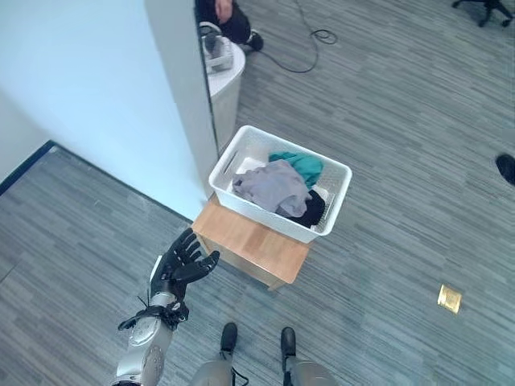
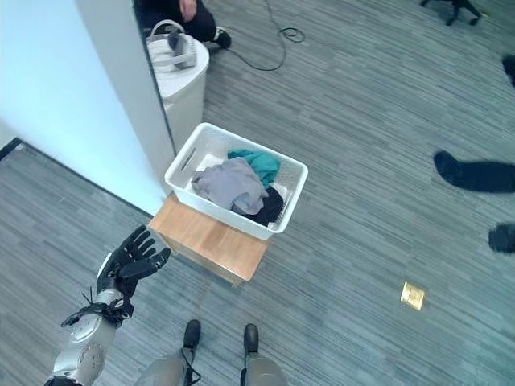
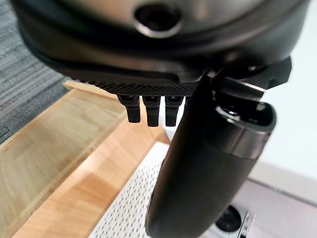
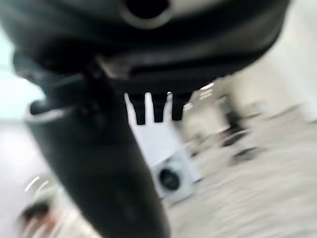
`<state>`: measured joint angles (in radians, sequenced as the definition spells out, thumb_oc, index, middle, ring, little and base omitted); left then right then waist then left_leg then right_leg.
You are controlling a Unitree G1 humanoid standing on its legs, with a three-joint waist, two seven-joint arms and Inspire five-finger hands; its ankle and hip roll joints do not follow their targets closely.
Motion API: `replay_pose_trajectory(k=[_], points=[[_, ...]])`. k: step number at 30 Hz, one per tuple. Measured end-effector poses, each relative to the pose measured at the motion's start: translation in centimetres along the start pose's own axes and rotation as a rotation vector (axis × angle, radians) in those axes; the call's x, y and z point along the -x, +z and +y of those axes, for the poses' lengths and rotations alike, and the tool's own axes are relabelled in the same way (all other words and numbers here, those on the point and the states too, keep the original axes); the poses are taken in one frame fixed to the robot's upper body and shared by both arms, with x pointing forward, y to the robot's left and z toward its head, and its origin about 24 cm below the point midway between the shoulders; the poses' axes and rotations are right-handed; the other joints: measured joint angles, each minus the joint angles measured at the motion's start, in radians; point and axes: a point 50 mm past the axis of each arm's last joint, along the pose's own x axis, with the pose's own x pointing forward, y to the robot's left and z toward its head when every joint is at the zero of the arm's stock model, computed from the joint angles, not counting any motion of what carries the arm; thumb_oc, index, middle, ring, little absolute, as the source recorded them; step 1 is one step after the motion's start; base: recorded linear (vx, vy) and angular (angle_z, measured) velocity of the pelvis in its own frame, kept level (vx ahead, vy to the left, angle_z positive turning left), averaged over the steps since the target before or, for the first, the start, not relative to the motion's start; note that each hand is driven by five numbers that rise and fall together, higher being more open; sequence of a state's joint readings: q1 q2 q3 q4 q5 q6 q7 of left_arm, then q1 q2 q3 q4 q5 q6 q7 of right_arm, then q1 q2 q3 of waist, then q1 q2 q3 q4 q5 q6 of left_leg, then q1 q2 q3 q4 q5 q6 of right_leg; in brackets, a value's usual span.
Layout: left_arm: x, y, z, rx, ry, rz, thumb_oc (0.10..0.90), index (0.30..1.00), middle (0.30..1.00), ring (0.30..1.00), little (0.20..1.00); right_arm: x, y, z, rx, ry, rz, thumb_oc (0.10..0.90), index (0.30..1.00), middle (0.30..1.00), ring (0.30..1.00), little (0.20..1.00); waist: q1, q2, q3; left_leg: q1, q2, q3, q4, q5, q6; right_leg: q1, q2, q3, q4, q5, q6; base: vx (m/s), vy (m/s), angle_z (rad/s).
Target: Pick up bed clothes into laundry basket.
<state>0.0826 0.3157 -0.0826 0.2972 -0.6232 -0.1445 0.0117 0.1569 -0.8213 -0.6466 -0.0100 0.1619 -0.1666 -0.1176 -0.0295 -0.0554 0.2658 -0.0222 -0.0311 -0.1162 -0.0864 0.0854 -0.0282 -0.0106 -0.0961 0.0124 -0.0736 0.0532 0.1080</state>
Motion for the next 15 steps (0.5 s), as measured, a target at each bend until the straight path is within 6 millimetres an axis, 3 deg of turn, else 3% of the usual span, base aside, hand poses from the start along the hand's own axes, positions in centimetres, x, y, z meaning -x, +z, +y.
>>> replay_pose_trajectory(k=[4,7,9,12,15], points=[[0.4,-0.7,-0.1,0.024,0.015,0.013,0.800,0.900,0.900,0.900,0.900,4.0,-3.8,2.3,-0.162,-0.103,0.189,0.800,0.900,0.900,0.900,0.900,-0.052,0.026,-0.036,0.005,-0.001,0.013,0.000,-0.002,0.002,-0.003,-0.002,0.022,0.000,0.002,0.002,0.02,0.006,-0.16],[0.6,-1.5,-0.9,0.053,0.009,0.033,0.800,0.900,0.900,0.900,0.900,7.8,-6.0,6.7,-0.391,-0.160,0.361,0.800,0.900,0.900,0.900,0.900,-0.066,0.047,-0.060,0.013,0.006,0.025,-0.001,-0.007,0.009,-0.002,0.004,0.030,0.000,0.000,0.005,0.02,0.009,-0.14],[0.7,-2.5,-1.9,0.038,-0.022,0.067,0.800,0.900,0.900,0.900,0.900,10.7,-7.4,10.7,-0.531,-0.147,0.525,0.800,0.900,0.900,0.900,0.900,-0.068,0.072,-0.074,0.014,0.007,0.030,-0.001,-0.009,0.011,-0.004,0.007,0.043,0.001,0.001,0.003,0.00,0.008,-0.10],[1.0,-3.4,-2.9,0.037,-0.048,0.101,0.800,0.900,0.900,0.900,0.900,13.9,-8.2,15.3,-0.640,-0.050,0.694,0.800,0.900,0.900,0.900,0.900,-0.065,0.090,-0.085,0.017,0.009,0.037,-0.001,-0.009,0.011,-0.004,0.007,0.047,0.003,0.002,0.003,0.00,-0.014,-0.03],[1.3,-4.3,-3.0,0.030,-0.039,0.136,0.800,0.900,0.900,0.900,0.900,16.9,-7.0,19.4,-0.758,0.091,0.799,0.800,0.900,0.900,0.900,0.900,-0.061,0.096,-0.088,0.018,0.011,0.038,-0.001,-0.009,0.011,-0.003,0.009,0.047,0.002,0.002,0.002,0.00,0.000,0.00]])
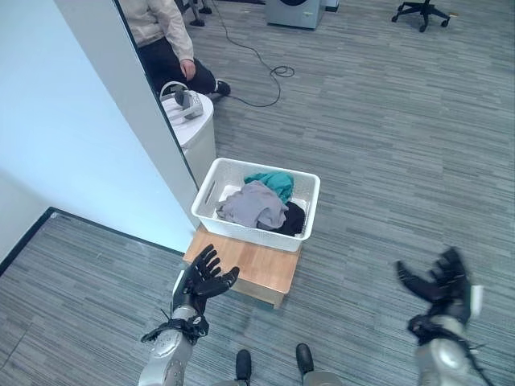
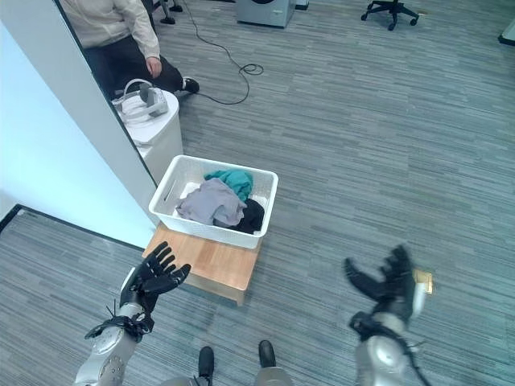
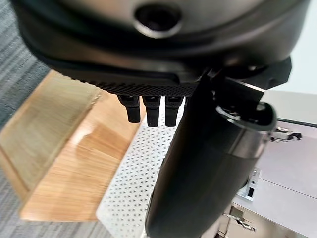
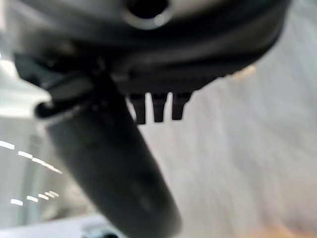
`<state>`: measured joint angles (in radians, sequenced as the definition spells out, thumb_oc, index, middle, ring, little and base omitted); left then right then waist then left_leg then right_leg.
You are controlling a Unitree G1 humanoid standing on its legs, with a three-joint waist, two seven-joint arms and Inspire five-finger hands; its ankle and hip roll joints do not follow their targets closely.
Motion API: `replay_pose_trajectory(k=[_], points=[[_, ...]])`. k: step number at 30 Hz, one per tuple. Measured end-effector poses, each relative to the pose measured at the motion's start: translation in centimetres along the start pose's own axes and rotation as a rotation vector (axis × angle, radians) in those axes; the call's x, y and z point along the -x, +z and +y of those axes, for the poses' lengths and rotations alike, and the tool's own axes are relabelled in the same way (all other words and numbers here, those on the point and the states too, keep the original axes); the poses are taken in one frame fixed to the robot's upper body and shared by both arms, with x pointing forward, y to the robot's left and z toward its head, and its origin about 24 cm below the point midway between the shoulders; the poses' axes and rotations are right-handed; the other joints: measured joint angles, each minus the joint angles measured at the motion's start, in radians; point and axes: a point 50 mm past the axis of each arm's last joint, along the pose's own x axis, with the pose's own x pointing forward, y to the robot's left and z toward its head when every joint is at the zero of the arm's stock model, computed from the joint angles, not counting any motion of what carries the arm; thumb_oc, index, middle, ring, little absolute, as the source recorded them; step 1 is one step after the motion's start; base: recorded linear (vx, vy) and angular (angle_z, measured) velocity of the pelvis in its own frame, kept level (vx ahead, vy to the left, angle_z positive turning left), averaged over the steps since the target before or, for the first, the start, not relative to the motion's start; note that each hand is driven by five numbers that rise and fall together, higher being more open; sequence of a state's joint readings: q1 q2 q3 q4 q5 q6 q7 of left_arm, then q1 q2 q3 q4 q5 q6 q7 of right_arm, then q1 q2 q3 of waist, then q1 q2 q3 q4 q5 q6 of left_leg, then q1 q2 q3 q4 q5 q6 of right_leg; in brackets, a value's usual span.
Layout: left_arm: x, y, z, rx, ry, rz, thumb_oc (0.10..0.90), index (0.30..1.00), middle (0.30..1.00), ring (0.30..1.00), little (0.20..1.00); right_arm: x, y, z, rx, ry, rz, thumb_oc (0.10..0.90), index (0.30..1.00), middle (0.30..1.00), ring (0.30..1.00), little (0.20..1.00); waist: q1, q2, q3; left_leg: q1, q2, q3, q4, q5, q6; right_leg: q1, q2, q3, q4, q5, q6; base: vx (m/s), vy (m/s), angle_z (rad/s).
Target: Pick up bed clothes into laundry basket.
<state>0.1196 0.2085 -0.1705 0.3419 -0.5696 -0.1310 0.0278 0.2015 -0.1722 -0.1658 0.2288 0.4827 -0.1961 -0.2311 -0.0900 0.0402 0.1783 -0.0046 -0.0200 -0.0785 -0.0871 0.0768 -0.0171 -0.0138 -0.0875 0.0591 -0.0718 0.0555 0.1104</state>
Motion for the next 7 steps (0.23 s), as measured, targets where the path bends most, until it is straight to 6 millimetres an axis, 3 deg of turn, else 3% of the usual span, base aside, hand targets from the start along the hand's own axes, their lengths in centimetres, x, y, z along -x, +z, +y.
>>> replay_pose_trajectory(k=[3,7], points=[[0.2,-0.6,-0.4,-0.025,-0.011,0.026,0.800,0.900,0.900,0.900,0.900,1.2,-1.8,2.7,-0.065,0.139,0.078,0.800,0.900,0.900,0.900,0.900,0.007,0.000,0.000,0.000,-0.001,0.000,0.000,0.000,0.000,0.001,-0.002,-0.001,-0.001,0.000,0.000,0.04,-0.009,0.01],[0.2,-0.8,-0.7,-0.026,-0.022,0.033,0.800,0.900,0.900,0.900,0.900,1.6,-1.9,4.3,-0.084,0.249,0.089,0.800,0.900,0.900,0.900,0.900,0.025,0.000,0.000,0.007,-0.004,-0.006,0.000,0.001,0.000,0.013,-0.004,-0.007,-0.003,-0.001,0.001,0.02,-0.009,0.06]])
